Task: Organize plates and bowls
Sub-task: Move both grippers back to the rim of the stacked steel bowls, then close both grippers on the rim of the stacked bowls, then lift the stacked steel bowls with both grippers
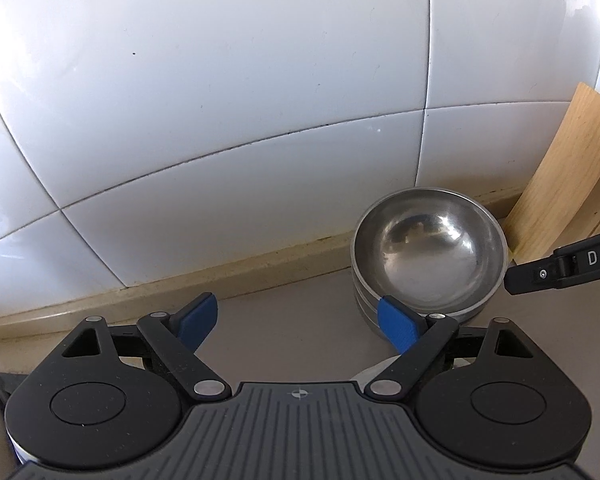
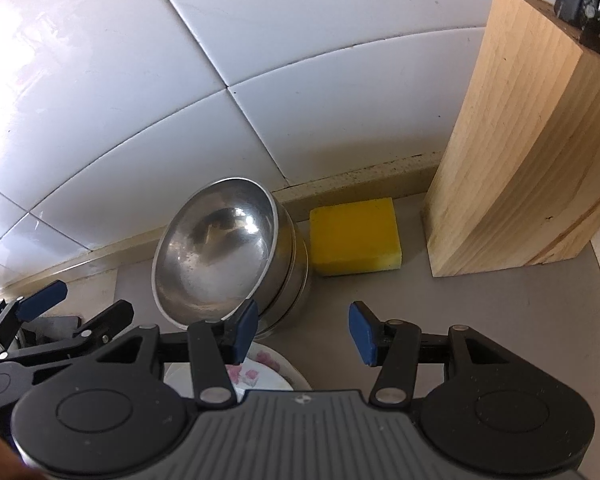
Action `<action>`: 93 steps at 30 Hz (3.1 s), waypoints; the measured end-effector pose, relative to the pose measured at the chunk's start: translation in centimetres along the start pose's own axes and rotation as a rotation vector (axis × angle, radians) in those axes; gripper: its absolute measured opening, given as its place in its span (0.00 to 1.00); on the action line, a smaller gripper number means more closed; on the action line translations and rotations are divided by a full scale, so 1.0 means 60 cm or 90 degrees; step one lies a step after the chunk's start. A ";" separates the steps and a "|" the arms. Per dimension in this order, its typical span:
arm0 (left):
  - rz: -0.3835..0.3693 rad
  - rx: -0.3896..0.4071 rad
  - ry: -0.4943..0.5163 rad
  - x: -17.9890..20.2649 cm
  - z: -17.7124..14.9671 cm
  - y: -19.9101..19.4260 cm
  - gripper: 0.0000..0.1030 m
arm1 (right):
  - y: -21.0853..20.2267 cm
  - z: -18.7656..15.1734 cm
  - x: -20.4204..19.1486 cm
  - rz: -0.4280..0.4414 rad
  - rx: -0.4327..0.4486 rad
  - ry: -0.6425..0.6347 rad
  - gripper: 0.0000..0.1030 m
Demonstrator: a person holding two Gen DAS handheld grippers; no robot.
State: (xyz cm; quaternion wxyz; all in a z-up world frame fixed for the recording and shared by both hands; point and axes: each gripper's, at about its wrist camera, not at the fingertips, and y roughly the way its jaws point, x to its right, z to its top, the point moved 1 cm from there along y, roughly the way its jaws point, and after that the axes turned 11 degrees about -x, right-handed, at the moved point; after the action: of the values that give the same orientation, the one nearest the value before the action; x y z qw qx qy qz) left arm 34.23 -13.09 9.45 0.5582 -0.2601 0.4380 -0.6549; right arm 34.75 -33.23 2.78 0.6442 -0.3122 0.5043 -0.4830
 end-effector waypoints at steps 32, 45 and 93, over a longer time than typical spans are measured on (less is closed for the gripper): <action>-0.052 -0.060 -0.045 0.008 0.055 0.035 0.84 | -0.002 0.040 -0.012 -0.008 0.010 0.005 0.39; -0.036 -0.094 -0.008 0.034 0.064 0.090 0.84 | 0.062 0.056 -0.012 0.018 -0.061 0.033 0.39; -0.248 -0.133 -0.027 -0.015 0.053 0.147 0.56 | 0.098 0.052 0.035 0.111 -0.087 0.131 0.28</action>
State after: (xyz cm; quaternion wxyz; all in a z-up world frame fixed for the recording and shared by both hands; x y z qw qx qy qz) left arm 41.53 -13.08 3.50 0.4006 -0.4101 0.4331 -0.6956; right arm 39.58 -33.44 -2.24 0.6058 -0.2592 0.6244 -0.4194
